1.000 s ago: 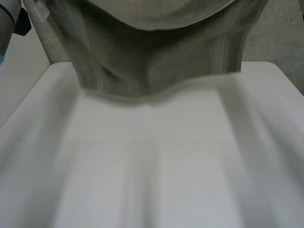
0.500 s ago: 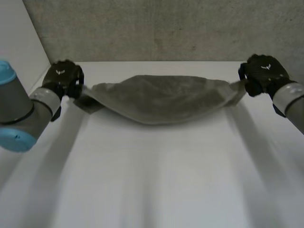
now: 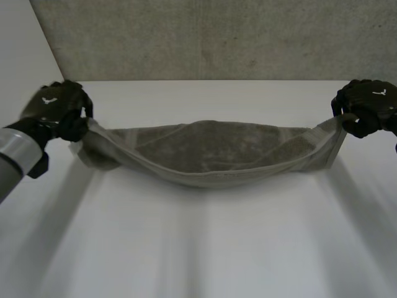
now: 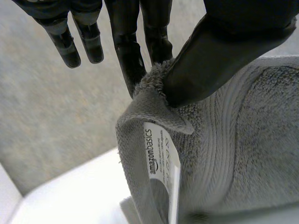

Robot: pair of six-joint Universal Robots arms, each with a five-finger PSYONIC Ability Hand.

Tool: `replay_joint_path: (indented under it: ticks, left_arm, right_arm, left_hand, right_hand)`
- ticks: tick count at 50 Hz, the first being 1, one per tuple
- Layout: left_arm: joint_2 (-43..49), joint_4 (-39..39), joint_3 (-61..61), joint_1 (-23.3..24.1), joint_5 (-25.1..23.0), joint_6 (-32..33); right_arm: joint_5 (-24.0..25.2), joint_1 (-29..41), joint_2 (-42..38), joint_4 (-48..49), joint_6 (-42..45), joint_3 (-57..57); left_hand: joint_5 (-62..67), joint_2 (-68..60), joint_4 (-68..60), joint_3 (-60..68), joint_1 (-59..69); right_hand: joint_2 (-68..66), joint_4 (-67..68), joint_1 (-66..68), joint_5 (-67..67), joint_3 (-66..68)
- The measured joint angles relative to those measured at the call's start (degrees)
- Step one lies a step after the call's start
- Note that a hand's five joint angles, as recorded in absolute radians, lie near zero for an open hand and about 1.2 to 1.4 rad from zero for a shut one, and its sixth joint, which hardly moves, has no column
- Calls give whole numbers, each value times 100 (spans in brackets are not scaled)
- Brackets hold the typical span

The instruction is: Fold the towel.

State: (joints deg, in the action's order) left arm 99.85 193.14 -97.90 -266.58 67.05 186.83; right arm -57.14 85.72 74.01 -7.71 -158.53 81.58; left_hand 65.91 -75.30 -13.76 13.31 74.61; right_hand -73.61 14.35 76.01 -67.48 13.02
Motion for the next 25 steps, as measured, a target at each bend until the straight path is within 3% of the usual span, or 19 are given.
replay_joint_path:
  ticks: [8, 25]
  left_arm:
    - [1552, -237, 1432, 276, 445, 24]
    - [3390, -684, 3700, 400, 818, 20]
  right_arm:
    - [-788, 261, -1001, -31, 192, -1005]
    - [-1373, 805, -2431, 581, 83, -1966]
  left_hand:
    - [0, 0, 0, 0, 0]
    - [0, 0, 0, 0, 0]
  right_hand:
    - [0, 0, 0, 0, 0]
    - [0, 0, 0, 0, 0]
